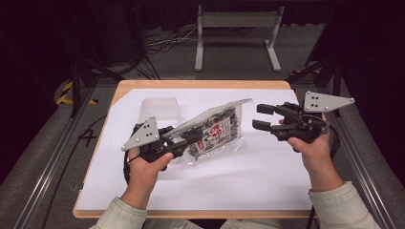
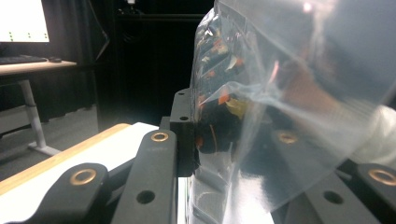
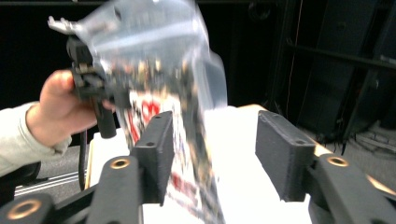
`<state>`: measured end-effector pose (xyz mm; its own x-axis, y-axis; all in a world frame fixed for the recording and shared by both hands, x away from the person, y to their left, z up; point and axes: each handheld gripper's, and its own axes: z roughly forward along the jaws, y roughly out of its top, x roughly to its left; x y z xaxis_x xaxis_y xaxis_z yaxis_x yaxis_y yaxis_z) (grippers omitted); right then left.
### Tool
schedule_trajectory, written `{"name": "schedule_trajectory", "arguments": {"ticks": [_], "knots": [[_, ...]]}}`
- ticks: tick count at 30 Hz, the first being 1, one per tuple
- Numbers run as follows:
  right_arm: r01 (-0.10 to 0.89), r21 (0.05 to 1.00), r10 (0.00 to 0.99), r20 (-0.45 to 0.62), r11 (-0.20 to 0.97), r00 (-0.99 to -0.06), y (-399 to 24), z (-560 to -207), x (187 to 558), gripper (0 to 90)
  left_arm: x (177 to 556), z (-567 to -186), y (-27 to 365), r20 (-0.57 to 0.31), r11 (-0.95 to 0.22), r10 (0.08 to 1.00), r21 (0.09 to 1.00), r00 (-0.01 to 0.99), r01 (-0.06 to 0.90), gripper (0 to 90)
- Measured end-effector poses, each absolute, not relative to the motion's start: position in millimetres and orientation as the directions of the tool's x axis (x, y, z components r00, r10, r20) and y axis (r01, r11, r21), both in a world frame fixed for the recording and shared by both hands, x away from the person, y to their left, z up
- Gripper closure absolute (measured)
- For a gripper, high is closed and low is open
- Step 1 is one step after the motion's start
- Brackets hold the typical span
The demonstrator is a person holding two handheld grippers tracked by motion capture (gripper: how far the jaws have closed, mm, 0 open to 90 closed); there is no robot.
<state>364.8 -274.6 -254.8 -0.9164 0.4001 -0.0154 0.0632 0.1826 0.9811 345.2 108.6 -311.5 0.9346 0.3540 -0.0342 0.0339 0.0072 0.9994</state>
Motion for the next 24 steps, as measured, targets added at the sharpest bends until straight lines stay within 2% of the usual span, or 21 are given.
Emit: {"name": "schedule_trajectory", "arguments": {"ticks": [7, 24], "knots": [[0.122, 0.969, 0.457, 0.01, 0.216, -0.889, -288, -288, 363, 44.1, 358, -297, 110, -0.048, 0.027, 0.369, 0.999, 0.928, 0.041, 72.9], [0.179, 0.96, 0.522, 0.041, 0.217, -0.852, -306, -316, 368, 42.9, 383, -279, 114, -0.063, 0.012, 0.448, 0.998, 0.892, 0.065, 72.9]]}}
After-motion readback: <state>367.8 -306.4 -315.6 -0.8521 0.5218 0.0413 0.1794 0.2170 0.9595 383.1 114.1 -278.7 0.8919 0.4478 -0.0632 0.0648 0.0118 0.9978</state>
